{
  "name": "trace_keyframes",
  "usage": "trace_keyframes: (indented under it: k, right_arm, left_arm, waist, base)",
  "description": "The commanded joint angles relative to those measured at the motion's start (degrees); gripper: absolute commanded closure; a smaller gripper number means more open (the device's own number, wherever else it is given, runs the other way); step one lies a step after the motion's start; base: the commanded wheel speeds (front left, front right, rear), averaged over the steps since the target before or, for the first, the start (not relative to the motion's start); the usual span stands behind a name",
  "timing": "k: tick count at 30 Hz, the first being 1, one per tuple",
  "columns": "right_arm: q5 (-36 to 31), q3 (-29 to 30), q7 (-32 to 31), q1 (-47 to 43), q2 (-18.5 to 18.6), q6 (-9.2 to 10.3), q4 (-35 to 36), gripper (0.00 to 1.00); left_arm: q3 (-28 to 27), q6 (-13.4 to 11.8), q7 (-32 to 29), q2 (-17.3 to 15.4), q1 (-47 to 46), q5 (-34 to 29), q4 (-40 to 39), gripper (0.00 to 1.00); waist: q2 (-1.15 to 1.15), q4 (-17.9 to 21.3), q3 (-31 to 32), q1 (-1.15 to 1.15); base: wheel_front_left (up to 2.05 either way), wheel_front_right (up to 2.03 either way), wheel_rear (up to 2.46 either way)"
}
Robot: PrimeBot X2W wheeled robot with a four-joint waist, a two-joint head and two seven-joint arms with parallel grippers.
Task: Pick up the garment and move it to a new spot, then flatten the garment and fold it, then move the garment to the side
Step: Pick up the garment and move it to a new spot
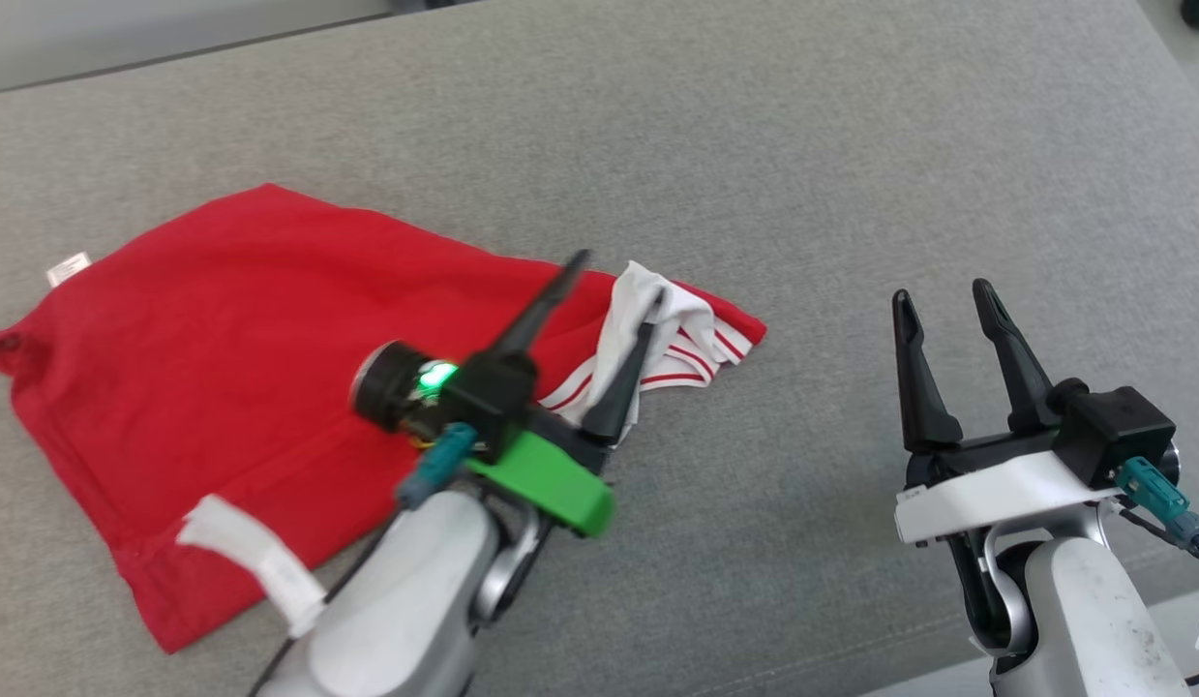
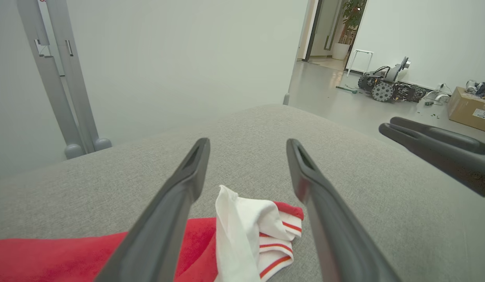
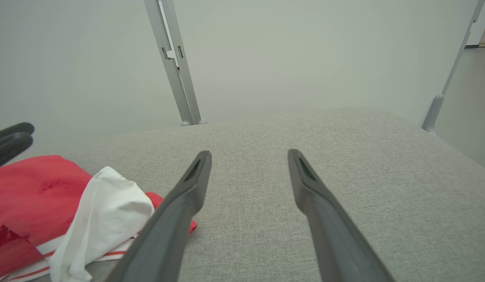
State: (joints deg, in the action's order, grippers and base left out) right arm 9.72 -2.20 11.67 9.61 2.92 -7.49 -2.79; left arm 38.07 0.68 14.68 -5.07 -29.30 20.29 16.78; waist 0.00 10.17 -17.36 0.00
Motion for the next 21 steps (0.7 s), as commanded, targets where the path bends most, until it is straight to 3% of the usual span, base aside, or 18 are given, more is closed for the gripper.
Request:
trace_keyframes:
  k: [1,11,14,21]
  right_arm:
    - [-0.4,0.0,-0.3,-1.0,0.1,-0.01,0.1,0.00]
    - [-0.8,0.1,-2.7,-3.7,0.7,-0.01,1.4,0.00]
    - [-0.6,0.2,-3.3,-4.4,0.7,-0.01,1.7,0.00]
    - [-0.1,0.5,-4.6,-6.7,1.0,-0.01,2.5,0.00]
  left_arm:
    - [-1.7,-1.2,0.3,-1.6,2.0,0.6,-1.0,0.00]
    - [-15.8,-8.8,0.5,-9.4,13.0,5.6,-5.8,0.00]
    - [-19.2,-9.7,0.5,-10.9,16.0,6.4,-6.8,0.00]
    - [-22.2,-8.3,0.5,-12.7,21.0,6.6,-8.4,0.00]
  waist:
    - [0.00,-5.7,5.4,0.00]
    - [0.00,-11.1,9.5,0.00]
    - [0.00,-11.8,10.3,0.00]
    - [0.00,-12.2,12.0,0.00]
  base:
    - [0.00,0.00,0.00]
    - [0.00,0.00,0.00]
    - [0.00,0.00,0.00]
    - [0.00,0.00,0.00]
